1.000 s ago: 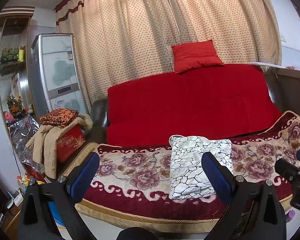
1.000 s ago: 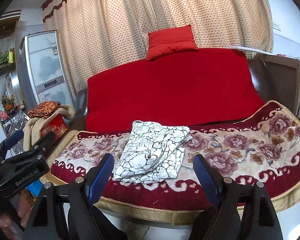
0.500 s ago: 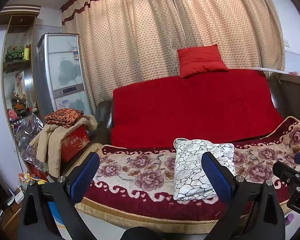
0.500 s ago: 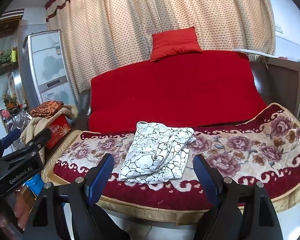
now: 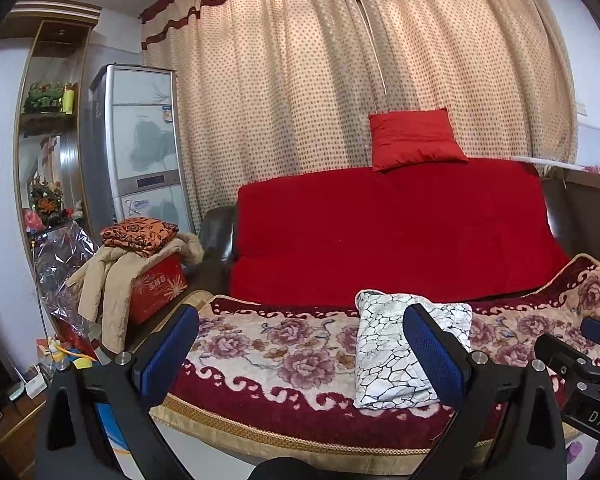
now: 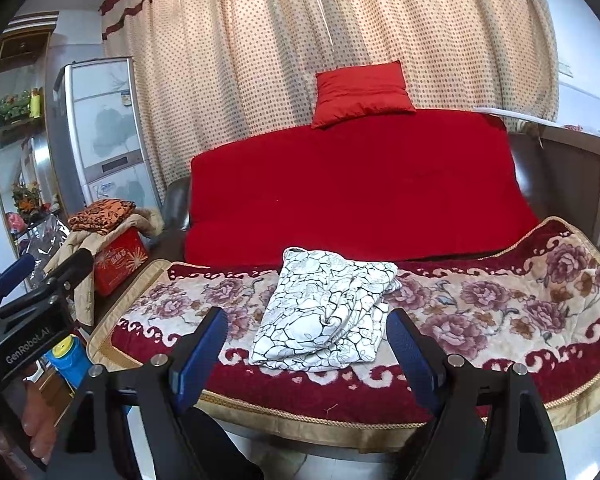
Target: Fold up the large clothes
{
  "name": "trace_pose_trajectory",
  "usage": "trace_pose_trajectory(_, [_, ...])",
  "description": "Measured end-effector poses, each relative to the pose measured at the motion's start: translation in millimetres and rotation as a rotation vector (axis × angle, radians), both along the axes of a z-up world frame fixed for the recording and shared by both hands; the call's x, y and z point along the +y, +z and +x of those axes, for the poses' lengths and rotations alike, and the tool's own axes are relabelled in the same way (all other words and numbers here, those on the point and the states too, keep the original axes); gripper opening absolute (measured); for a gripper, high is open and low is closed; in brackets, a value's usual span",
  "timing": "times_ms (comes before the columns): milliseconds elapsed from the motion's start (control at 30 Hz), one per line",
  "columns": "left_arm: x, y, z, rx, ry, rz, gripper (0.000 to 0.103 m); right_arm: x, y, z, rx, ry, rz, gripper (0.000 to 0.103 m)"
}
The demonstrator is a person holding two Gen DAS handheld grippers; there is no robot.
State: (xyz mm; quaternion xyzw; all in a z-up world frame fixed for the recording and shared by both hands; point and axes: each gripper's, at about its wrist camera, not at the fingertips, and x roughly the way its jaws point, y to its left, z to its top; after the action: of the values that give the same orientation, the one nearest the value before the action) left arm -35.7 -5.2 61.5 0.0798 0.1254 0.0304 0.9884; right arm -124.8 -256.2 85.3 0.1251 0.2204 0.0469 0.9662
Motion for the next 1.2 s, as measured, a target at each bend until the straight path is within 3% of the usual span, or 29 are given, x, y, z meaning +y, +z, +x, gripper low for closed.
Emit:
trace_pose_trajectory(300, [7.4, 4.0, -7.0, -0.013, 0.0, -0.016, 0.102, 13.3, 9.3, -6.4, -0.033, -0.005, -0.021, 0.084])
trace_pose_trajectory(1200, [23.6, -5.4, -2.6, 0.011, 0.028, -0.031, 0.102, 30.3, 4.3, 1.4, -0.012, -0.02, -0.059, 0.084])
